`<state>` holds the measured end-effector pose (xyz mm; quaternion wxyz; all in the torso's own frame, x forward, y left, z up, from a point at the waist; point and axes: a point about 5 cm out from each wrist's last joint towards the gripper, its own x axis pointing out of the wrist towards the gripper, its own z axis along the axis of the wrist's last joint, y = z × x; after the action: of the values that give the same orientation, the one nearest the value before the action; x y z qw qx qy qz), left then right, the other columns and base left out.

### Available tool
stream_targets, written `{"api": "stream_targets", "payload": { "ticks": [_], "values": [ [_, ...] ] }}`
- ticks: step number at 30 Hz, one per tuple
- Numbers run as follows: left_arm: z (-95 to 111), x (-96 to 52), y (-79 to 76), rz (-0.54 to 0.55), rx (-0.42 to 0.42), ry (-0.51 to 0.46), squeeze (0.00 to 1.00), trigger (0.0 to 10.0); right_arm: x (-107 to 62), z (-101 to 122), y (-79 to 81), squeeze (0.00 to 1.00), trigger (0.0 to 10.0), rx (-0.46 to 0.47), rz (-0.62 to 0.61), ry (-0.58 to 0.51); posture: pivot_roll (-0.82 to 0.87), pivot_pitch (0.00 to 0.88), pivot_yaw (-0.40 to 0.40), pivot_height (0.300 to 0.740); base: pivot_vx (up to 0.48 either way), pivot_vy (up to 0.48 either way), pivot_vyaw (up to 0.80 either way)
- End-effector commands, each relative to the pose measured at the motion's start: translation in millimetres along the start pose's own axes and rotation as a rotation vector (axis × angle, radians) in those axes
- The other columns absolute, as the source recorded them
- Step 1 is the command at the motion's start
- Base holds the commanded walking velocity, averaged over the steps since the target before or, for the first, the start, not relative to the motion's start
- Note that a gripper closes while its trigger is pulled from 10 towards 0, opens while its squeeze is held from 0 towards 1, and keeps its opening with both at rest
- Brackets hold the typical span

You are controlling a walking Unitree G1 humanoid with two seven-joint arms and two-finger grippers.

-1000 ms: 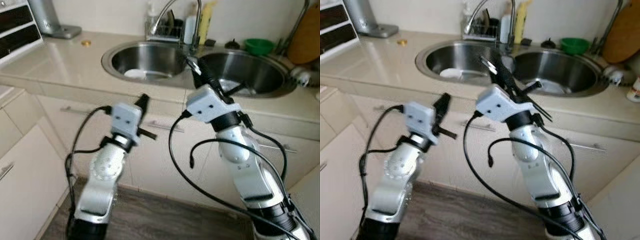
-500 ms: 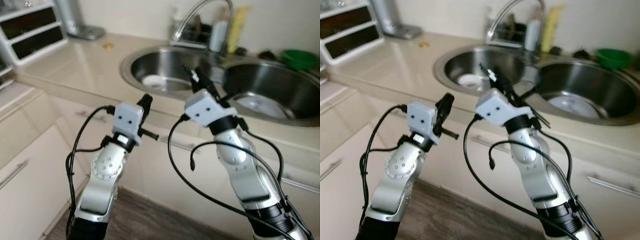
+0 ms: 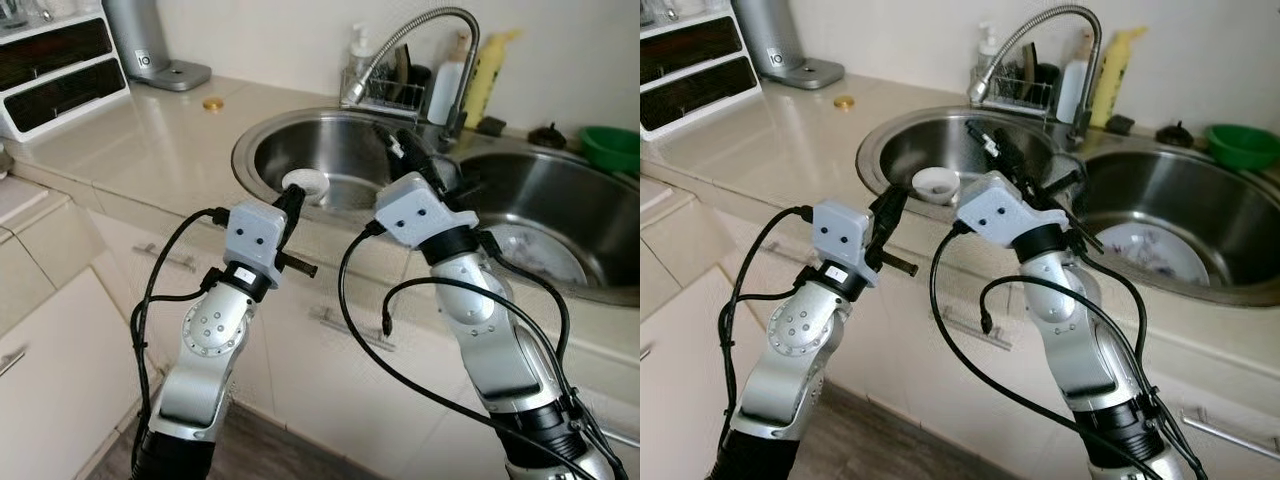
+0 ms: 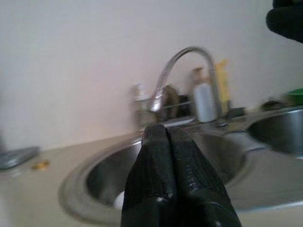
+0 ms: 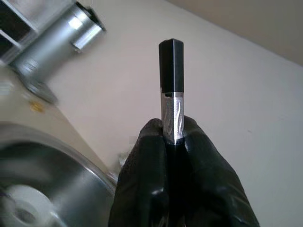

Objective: Kitchen organization

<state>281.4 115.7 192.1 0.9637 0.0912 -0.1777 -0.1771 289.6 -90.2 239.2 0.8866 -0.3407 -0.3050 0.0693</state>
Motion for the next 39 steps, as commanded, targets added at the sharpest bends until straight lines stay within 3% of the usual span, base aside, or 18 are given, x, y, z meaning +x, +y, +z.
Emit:
{"api": "stream_targets", "payload": {
  "ticks": [1, 10, 20, 27, 32, 39],
  "values": [
    [3, 1.9, 0.2, -0.005, 0.005, -0.011, 0.0, 10.0, 1.7, 3, -3.4, 0.0, 10.0, -0.008, -0.008, -0.019, 0.1, 0.0, -0.034, 0.74, 0.334, 0.0, 0.0],
    [2, 2.0, -0.4, -0.008, 0.008, -0.01, 0.0, 10.0, -0.5, -4, -0.9, 0.0, 10.0, -0.016, 0.003, 0.003, 0.1, 0.0, -0.033, 0.74, 0.323, 0.0, 0.0],
    [1, 1.9, -1.8, -0.012, 0.014, -0.001, 0.0, 10.0, -3.4, -19, 1.6, 0.0, 10.0, 0.0, 0.002, 0.075, 0.1, 0.0, -0.033, 0.74, 0.0, 0.0, 0.0],
    [1, 2.0, -1.7, -0.009, 0.017, -0.003, 0.0, 10.0, -14.0, -68, -6.4, 0.0, 10.0, 0.07, -0.05, 0.381, 0.11, 0.0, -0.038, 0.74, 0.0, 0.0, -0.46],
    [1, 2.1, -1.6, -0.009, 0.018, -0.005, 0.0, 10.0, -24.7, -94, -13.8, 0.0, 10.0, 0.058, -0.074, 0.505, 0.11, 0.0, -0.038, 0.74, 0.0, 0.0, -0.8],
    [1, 1.6, -1.7, -0.01, 0.02, -0.004, 0.0, 10.0, -32.2, -113, -16.9, 0.0, 10.0, 0.07, -0.103, 0.599, 0.11, 0.0, -0.037, 0.74, 0.0, 0.0, -0.8]
  ]
}}
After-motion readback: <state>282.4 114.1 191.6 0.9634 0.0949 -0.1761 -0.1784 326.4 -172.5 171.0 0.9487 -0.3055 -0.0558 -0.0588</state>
